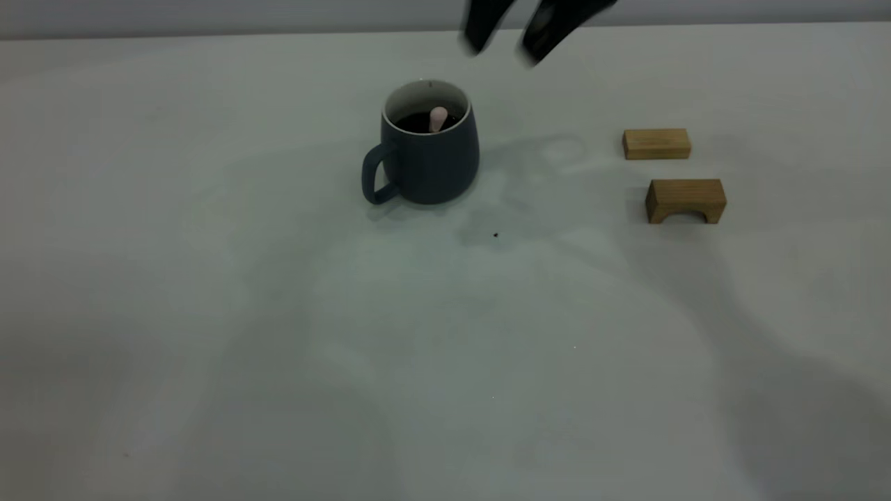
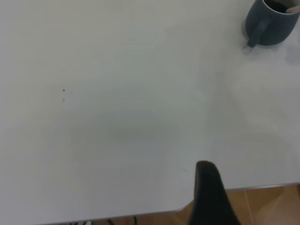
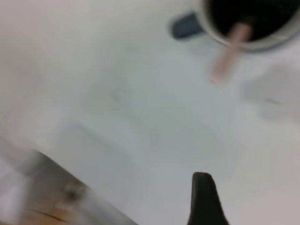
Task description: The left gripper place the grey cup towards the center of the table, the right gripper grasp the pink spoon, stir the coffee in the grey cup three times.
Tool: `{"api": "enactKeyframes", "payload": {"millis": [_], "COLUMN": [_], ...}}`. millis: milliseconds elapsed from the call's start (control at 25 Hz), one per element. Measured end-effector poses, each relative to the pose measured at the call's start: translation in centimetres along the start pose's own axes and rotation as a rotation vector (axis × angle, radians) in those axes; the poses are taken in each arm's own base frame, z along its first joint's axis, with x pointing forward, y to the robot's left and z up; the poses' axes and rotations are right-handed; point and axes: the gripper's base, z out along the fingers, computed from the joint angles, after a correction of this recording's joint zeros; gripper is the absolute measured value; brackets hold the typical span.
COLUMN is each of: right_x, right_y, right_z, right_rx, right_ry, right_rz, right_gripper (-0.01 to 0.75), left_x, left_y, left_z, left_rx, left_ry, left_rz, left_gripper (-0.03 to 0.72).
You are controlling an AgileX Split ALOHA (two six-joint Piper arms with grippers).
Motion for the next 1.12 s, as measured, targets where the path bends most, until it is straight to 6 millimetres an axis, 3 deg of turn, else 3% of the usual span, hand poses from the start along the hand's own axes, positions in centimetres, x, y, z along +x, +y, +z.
{"api": "enactKeyframes", "payload": {"millis": [120, 280, 520, 800, 1120], "right_x": [1.3, 2.6, 6.8, 15.7, 28.6], "right_y": [0.8, 1.1, 1.3, 3.6, 7.6], "right_z": [-5.2, -11.3, -16.8, -22.6, -29.0], "right_rx": [0.132, 0.310, 0.524, 0.612, 0.578], "right_ry": [0.062, -0.012, -0.059, -0.168, -0.540], "right_rz": [-0.063, 0.016, -0.005, 0.001, 0.012], "right_gripper": [0.538, 0.538, 0.538, 0.538, 0.538], "left_x": [0.0, 0.0, 0.0, 0.0, 0.0], "left_y": [0.0, 0.0, 0.0, 0.0, 0.0], "left_z": [0.0, 0.0, 0.0, 0.0, 0.0], "left_rx": [0.000, 0.000, 0.000, 0.000, 0.000], "left_ry": [0.000, 0.000, 0.000, 0.000, 0.000], "left_rz": [0.000, 0.000, 0.000, 0.000, 0.000], "left_gripper": [0.528, 0.528, 0.528, 0.528, 0.528]}}
